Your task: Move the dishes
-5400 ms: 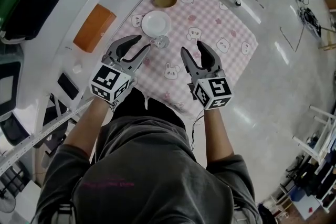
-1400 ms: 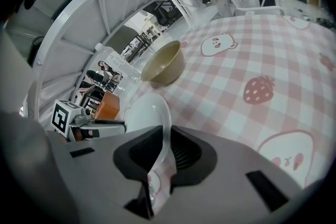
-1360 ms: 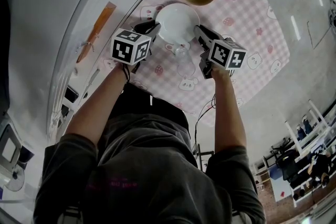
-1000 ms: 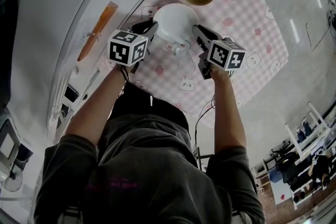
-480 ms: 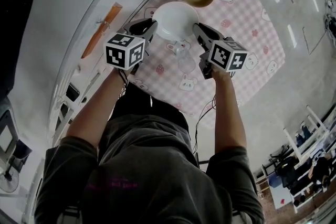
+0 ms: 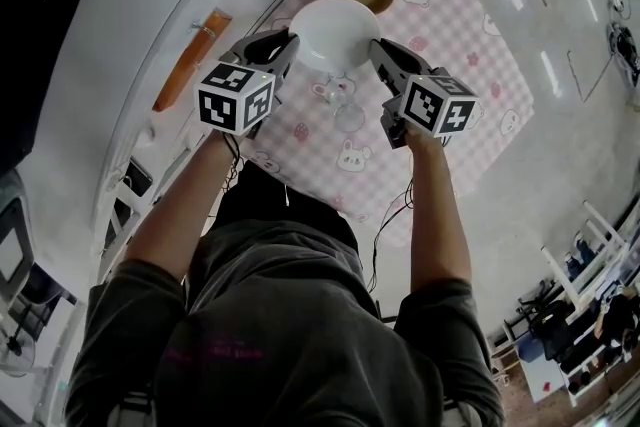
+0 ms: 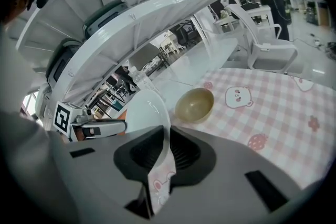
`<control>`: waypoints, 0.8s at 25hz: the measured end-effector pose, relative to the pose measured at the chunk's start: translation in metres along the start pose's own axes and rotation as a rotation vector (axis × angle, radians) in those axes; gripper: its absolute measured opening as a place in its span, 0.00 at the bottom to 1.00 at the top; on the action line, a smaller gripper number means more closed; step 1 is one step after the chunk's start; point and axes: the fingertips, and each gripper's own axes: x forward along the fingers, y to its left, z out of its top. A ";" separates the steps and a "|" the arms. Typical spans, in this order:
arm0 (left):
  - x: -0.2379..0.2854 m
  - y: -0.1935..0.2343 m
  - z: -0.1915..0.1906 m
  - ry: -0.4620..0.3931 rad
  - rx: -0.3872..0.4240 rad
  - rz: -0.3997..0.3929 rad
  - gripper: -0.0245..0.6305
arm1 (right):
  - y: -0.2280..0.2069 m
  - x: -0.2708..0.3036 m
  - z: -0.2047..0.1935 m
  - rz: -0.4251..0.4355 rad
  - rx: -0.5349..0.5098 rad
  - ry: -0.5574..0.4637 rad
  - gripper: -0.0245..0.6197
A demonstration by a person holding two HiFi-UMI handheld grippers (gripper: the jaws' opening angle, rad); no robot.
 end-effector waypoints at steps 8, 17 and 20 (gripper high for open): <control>-0.012 -0.014 0.029 -0.053 0.048 -0.011 0.12 | 0.012 -0.020 0.015 -0.005 -0.016 -0.060 0.11; -0.019 -0.033 0.057 -0.098 0.100 -0.019 0.10 | 0.018 -0.047 0.032 -0.021 -0.024 -0.134 0.11; -0.026 -0.043 0.066 -0.106 0.119 -0.019 0.10 | 0.024 -0.059 0.038 -0.023 -0.024 -0.153 0.11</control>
